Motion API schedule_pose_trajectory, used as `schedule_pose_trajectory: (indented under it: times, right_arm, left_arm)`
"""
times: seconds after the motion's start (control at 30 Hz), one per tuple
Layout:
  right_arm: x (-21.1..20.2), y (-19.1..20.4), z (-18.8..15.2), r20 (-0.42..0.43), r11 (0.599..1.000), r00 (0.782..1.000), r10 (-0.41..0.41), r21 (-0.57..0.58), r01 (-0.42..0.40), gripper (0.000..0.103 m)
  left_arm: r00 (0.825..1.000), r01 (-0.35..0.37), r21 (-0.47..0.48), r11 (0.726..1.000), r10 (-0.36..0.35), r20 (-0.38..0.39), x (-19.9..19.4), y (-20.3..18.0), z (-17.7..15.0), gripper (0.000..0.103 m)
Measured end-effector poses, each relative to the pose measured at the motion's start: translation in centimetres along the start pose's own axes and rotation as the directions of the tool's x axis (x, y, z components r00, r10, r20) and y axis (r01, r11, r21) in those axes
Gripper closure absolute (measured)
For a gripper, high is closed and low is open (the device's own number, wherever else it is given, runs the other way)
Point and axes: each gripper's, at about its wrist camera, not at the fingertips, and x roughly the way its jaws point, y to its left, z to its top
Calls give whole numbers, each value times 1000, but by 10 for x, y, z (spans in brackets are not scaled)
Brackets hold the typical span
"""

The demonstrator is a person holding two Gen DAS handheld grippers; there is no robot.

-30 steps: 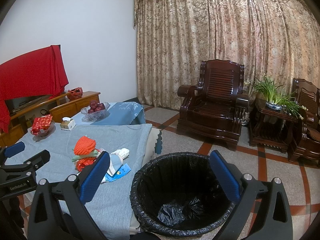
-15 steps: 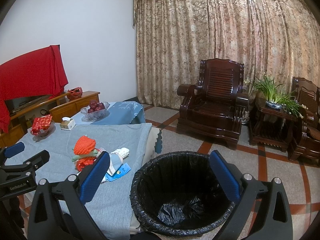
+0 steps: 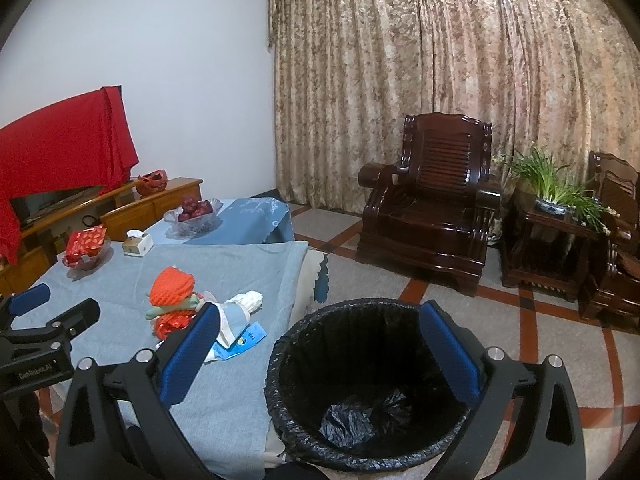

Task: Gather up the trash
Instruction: 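Reach the right tool to the white paper cup and grasp it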

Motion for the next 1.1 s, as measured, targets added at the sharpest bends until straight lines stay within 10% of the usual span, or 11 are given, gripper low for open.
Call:
schedule_pose_trajectory:
  times: [0.57,1.1]
  right_arm:
    - [88,53,-30,-107,997,992,71,-31,-75,6]
    - [218,124,-73,-275,983,956,107,-112,-143,39]
  left_arm:
    - [992,-87,-81,993,79,-96,75,81,-13,5]
    - [976,-106,-84,991,88,-198,179,111,-38,13]
